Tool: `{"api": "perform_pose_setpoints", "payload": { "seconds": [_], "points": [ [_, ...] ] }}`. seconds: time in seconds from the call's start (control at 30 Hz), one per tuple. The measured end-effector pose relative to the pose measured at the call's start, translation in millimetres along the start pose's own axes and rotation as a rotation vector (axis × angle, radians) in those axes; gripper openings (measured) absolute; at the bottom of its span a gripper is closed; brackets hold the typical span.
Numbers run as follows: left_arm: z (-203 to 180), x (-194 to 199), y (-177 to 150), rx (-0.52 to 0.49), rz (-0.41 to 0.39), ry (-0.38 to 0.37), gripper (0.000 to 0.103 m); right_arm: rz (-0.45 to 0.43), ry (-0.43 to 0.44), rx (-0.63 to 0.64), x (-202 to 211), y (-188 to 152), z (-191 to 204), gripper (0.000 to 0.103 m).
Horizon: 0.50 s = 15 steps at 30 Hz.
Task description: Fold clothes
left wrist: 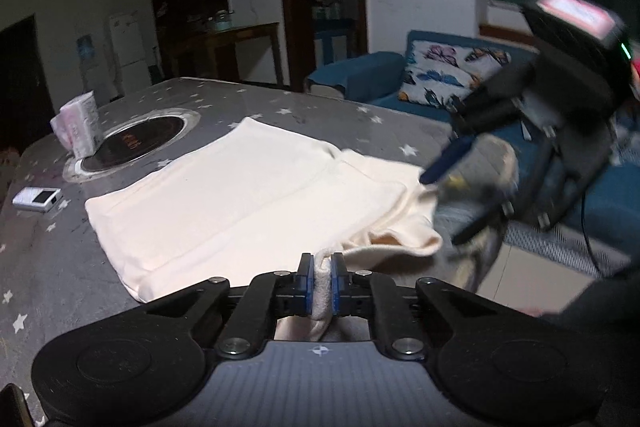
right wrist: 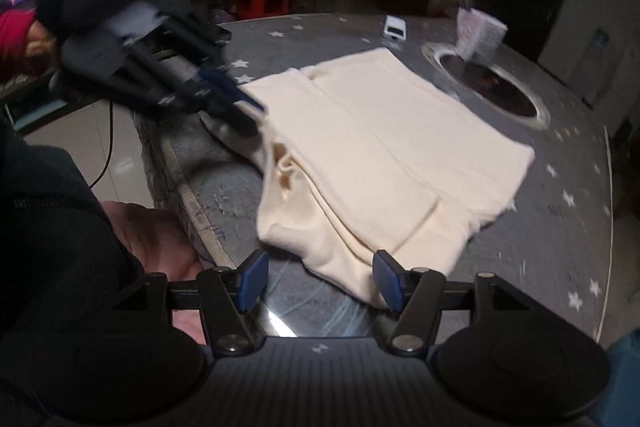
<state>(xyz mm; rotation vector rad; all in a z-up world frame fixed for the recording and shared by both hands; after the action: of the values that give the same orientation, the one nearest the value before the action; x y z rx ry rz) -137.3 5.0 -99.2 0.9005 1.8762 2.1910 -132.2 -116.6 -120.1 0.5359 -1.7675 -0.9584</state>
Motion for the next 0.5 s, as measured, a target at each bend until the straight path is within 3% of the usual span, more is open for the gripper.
{"api": "perform_pose_setpoints", "payload": {
  "seconds": [0.27,0.37,0.43,0.5],
  "points": [
    [18.7,-10.2,9.8,0.105,-0.017,0.001,0.009,-0.063,-0.014,0.06,-23.7,5.1,5.3,0.055],
    [21.8,-9.6,8.2,0.127,-0.013,-0.001,0.009,-0.072,-0.029,0.045,-32.0,8.1,1.4,0.041],
    [22.1,-5.5,7.9,0.13,-0.015,-0.006,0.01,-0.06,-0.038,0.023,-36.3,10.0,-3.8,0.02],
    [21.3,2.2,7.3,0.122,-0.018,-0.008,0.014,-0.062,-0.036,0.004,-37.0,14.1,-8.2,0.016]
  ]
}}
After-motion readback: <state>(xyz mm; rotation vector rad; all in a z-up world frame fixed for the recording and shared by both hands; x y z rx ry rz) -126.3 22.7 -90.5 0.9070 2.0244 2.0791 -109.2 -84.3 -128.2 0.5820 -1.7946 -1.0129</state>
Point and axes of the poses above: each gripper's, at about its wrist camera, not at the fingertips, and x roughly against the way its jaws point, z to its left, y to its top, the point moved 10 cm from there along -x, roughly the way its jaws point, and after that the axes turned 14 degrees about -z, right-handed, at the moved point
